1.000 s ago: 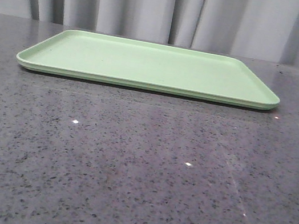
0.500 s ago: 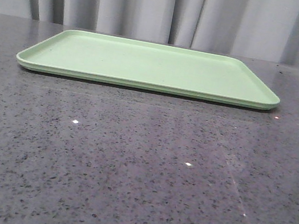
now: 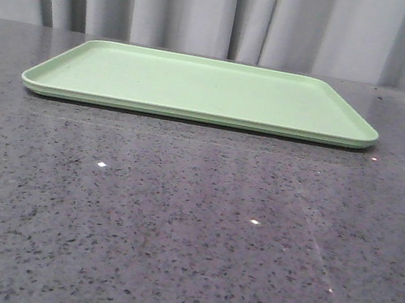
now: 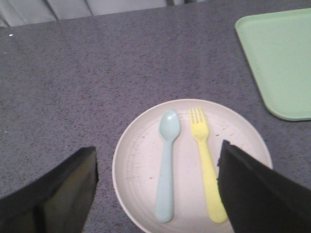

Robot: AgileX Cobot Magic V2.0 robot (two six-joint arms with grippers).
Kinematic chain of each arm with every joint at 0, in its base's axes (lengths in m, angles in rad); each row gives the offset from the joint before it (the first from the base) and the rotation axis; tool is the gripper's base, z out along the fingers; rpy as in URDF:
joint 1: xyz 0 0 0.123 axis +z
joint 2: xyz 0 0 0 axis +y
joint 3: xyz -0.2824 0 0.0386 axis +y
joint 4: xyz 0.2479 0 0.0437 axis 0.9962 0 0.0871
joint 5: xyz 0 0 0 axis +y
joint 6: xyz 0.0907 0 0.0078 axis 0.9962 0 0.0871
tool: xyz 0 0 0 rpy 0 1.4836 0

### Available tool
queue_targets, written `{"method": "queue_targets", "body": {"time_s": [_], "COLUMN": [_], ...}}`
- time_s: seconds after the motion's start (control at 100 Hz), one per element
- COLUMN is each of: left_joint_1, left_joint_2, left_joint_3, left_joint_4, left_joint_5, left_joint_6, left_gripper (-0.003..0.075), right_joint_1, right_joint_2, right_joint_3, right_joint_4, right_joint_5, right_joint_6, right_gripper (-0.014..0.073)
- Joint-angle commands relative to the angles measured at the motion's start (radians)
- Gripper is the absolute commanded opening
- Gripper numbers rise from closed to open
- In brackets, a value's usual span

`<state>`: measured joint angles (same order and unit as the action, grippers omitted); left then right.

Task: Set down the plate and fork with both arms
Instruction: 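Grip the rim of the white plate with the left gripper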

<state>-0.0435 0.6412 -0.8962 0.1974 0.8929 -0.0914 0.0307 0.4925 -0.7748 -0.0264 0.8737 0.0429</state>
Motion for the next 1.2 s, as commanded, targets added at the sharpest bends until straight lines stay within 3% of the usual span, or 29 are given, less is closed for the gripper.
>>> {"method": "queue_targets", "body": {"time_s": [0.0, 0.29, 0.54, 0.85, 1.19], "left_joint_1": [0.010, 0.162, 0.285, 0.344, 0.348], "left_joint_2": [0.055, 0.205, 0.355, 0.509, 0.590], "left_joint_3": [-0.032, -0.032, -0.032, -0.032, -0.032], "left_joint_4": [0.057, 0.051, -0.080, -0.197, -0.197], "left_joint_5": [-0.086, -0.218, -0.280, -0.297, -0.272], "left_joint_6": [-0.030, -0.030, 0.043, 0.121, 0.122], "left_gripper": [0.0511, 0.0482, 0.0482, 0.0482, 0.0482], "right_joint_1": [-0.004, -0.004, -0.004, -0.004, -0.004], "right_joint_2": [0.015, 0.015, 0.015, 0.015, 0.015], "right_joint_3": [-0.035, -0.035, -0.035, -0.035, -0.035], "right_joint_4": [-0.011, -0.011, -0.011, -0.011, -0.011], "right_joint_5": [-0.077, -0.077, -0.077, -0.072, -0.066], "right_joint_6": [-0.007, -0.007, -0.007, -0.007, -0.007], "right_gripper": [0.0491, 0.0491, 0.0491, 0.0491, 0.0491]}}
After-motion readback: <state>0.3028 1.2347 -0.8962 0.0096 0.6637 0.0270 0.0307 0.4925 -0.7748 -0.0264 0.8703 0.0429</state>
